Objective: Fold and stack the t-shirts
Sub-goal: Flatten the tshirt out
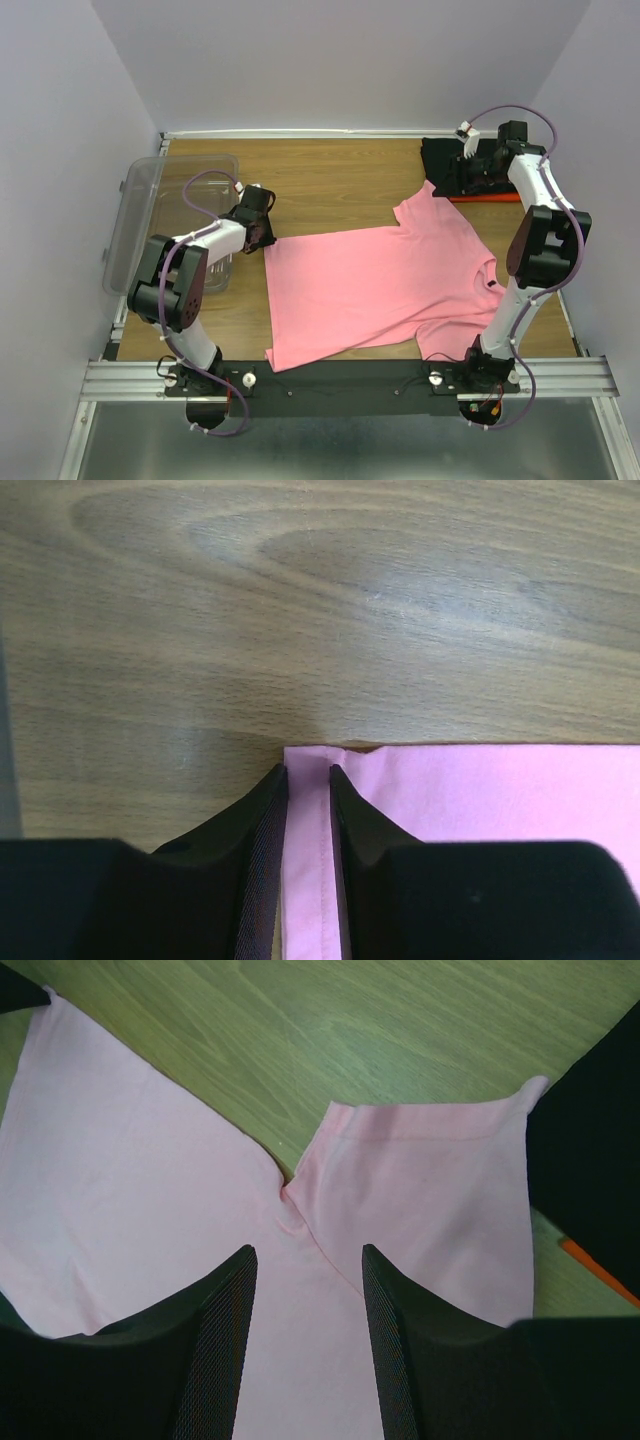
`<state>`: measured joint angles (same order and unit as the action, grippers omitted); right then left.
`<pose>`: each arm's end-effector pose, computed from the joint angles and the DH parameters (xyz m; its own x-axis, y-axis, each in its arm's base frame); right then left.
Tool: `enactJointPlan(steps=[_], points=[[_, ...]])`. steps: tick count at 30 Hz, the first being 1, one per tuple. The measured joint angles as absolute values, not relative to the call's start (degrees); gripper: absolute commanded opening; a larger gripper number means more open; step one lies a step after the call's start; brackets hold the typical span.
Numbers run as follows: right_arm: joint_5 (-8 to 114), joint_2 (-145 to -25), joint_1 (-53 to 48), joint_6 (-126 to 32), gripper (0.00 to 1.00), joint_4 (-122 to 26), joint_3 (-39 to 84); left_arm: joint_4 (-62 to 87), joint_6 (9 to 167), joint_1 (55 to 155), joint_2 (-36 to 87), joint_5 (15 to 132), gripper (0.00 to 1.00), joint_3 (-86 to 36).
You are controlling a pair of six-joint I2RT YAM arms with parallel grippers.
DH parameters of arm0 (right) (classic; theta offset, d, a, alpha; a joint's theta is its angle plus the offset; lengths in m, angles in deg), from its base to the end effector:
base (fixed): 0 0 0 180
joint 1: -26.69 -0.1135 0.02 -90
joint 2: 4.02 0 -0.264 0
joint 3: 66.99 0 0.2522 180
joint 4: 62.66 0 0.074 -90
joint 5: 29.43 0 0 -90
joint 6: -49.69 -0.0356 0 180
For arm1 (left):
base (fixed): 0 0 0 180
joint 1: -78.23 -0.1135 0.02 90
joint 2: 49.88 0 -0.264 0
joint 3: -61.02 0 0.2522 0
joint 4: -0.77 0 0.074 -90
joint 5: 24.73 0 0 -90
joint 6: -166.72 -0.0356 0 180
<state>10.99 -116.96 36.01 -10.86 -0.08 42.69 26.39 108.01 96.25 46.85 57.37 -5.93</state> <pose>0.4133 -0.0404 0.2537 -0.6845 -0.2107 -0.6979 -0.6190 0.6737 0.4036 0.3171 -0.0980 0.1605 -0.7895 -0.2841 -0.5440 -0.2081 0.9578 -0.1982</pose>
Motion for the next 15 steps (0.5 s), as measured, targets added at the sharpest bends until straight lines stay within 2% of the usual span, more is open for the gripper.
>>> enactJointPlan(steps=[5,7,12,15], points=[[11.0,-117.0,36.0,-10.9,0.54,-0.1,42.7,26.3,107.5,96.2,47.0,57.3,0.16,-6.0],[11.1,-117.0,36.0,-10.9,0.54,-0.1,42.7,26.3,107.3,96.2,47.0,57.3,0.15,-6.0],[11.3,-117.0,36.0,-10.9,0.54,-0.1,42.7,26.3,107.1,96.2,47.0,57.4,0.03,-6.0],[11.8,-117.0,36.0,-10.9,0.54,-0.1,42.7,26.2,106.9,96.2,46.8,57.5,0.0,-5.8]])
